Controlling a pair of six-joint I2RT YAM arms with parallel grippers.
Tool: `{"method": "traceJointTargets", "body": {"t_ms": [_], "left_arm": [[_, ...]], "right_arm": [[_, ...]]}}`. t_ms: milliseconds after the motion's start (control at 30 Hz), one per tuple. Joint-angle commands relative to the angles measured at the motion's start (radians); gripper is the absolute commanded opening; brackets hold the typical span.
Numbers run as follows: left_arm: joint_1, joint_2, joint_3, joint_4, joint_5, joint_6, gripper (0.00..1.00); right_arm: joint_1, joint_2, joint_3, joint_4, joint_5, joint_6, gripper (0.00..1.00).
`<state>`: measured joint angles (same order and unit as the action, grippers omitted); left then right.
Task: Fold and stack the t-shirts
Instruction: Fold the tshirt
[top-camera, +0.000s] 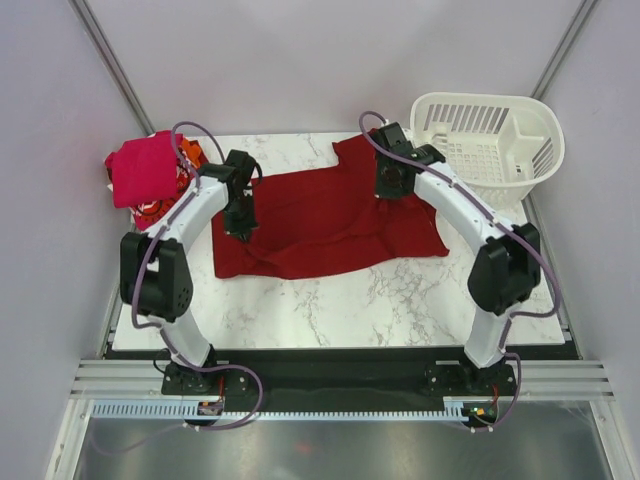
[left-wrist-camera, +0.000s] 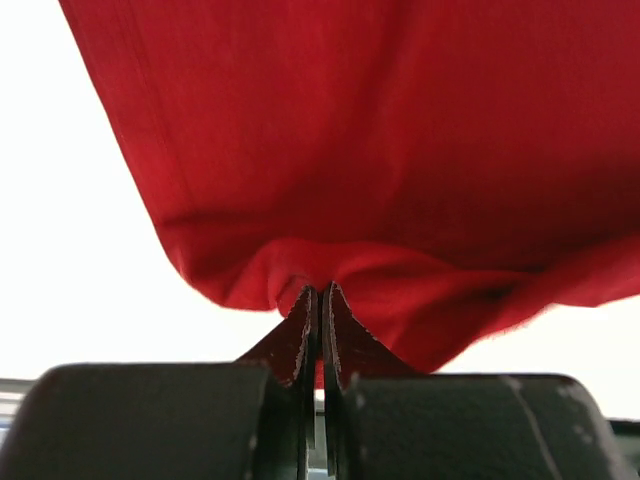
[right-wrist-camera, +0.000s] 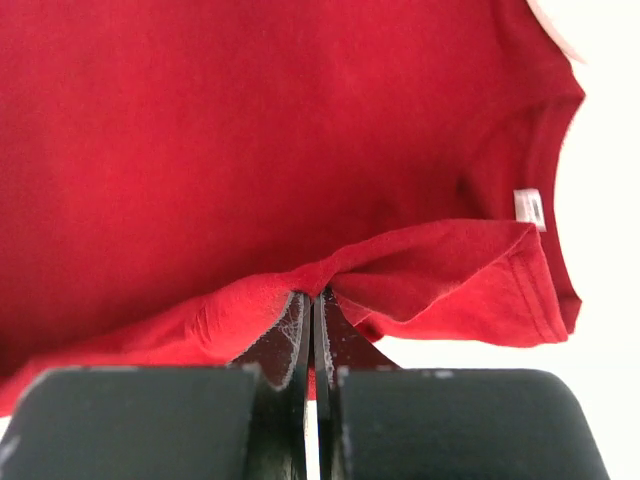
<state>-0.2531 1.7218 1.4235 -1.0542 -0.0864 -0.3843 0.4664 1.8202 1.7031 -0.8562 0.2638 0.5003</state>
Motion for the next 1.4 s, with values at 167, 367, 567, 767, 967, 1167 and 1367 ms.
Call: {"method": "traceJointTargets", "body": {"t_ms": [167, 367, 567, 767, 967, 1167, 1367], "left_arm": [[0.06, 0.26, 0.239, -0.047, -0.049, 0.119, 0.1], [0.091, 0.273, 0.321, -0.079, -0.099, 0.088, 0.56], [0.092, 0.087, 0.253, -0.078, -0.286, 0.055, 0.69], [0.084, -0.125, -0.038, 0.045, -0.233, 0.022, 0.61], [0.081, -0.249, -0.322, 0.244, -0.084, 0.116, 0.68], [0.077, -0.232, -0.383, 0.322, -0.018, 0.177, 0.75], [0.042, -0.165, -0.35, 0.338, -0.087, 0.199, 0.75]], "right_arm": [[-0.026, 0.339, 0.336, -0.055, 0.057, -0.052, 0.07], [-0.04, 0.472, 0.579, -0.098, 0.104, -0.127, 0.89], [-0.04, 0.306, 0.497, -0.08, 0.219, -0.164, 0.98], [-0.112, -0.031, -0.054, 0.095, 0.137, -0.08, 0.98], [-0.244, -0.234, -0.489, 0.305, -0.166, -0.026, 0.98], [-0.281, -0.248, -0.634, 0.384, -0.251, -0.014, 0.98], [-0.291, -0.233, -0.646, 0.408, -0.261, -0.026, 0.98]]}}
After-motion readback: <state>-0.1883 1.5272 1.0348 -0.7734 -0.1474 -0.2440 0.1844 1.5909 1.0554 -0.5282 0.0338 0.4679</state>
